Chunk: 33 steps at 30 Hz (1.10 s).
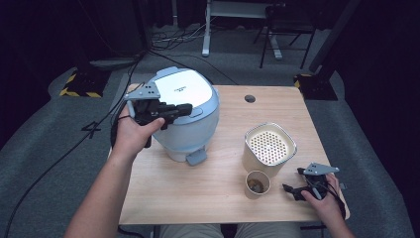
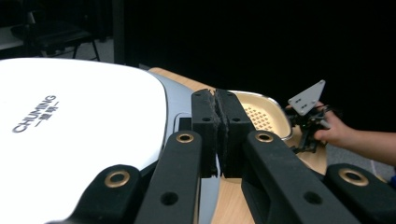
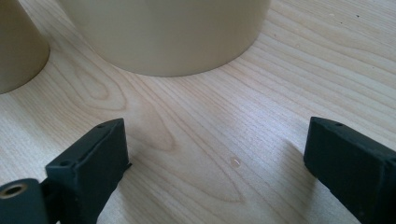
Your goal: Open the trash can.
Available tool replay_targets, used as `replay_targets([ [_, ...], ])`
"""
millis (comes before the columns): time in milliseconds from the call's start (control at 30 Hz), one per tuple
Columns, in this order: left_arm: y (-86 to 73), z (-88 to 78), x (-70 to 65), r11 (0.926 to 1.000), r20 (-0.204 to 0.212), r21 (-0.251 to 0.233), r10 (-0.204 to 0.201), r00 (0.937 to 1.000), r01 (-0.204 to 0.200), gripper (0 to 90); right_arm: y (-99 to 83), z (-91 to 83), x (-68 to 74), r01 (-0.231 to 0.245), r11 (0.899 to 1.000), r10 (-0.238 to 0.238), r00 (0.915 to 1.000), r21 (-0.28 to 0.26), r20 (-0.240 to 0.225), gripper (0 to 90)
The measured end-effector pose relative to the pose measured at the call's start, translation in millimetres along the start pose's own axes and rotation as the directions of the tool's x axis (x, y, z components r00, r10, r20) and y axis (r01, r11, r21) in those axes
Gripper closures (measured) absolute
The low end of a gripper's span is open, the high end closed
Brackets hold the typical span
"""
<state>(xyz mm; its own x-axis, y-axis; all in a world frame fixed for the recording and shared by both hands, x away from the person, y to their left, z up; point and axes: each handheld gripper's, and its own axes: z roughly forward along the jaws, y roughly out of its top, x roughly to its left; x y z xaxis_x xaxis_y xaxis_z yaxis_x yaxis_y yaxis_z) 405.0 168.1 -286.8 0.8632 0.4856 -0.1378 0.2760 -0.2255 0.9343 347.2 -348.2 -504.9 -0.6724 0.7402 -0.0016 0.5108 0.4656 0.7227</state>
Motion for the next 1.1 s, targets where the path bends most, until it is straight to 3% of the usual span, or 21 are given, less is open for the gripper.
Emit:
replay_targets([
  [167, 0.3, 9.5, -2.6, 0.9992, -0.024, 0.040, 0.002, 0.9997, -0.001, 89.2, 0.0, 0.0, 0.0, 0.000, 1.000, 0.000, 1.0000, 0.000, 0.000, 6.6],
  [267, 1.4, 14.8, -4.9, 0.9972, -0.066, 0.073, 0.020, 0.9976, -0.015, 89.0, 0.0, 0.1, 0.0, 0.000, 1.000, 0.000, 1.0000, -0.001, -0.001, 6.6],
  [500, 4.5, 16.6, -7.6, 0.9932, -0.107, 0.109, 0.052, 0.9929, -0.040, 89.2, 0.0, 0.0, 0.0, 0.000, 1.000, 0.000, 1.0000, 0.000, 0.000, 6.6],
  [800, 6.1, 18.0, -9.0, 0.9894, -0.097, 0.143, 0.039, 0.9945, -0.025, 89.8, 0.0, 0.1, -0.1, 0.002, 1.000, -0.002, 1.0000, -0.001, -0.001, 6.6],
  [967, 8.6, 18.5, -11.7, 0.9844, -0.133, 0.172, 0.060, 0.9893, -0.037, 89.9, 0.0, -0.1, 0.3, 0.003, 1.000, -0.003, 1.0000, -0.001, 0.001, 7.1],
  [1100, 7.7, 18.1, -10.4, 0.9869, -0.103, 0.160, 0.038, 0.9939, -0.021, 89.7, -0.1, -0.1, 0.4, 0.005, 1.000, -0.005, 1.0000, -0.002, 0.001, 7.2],
])
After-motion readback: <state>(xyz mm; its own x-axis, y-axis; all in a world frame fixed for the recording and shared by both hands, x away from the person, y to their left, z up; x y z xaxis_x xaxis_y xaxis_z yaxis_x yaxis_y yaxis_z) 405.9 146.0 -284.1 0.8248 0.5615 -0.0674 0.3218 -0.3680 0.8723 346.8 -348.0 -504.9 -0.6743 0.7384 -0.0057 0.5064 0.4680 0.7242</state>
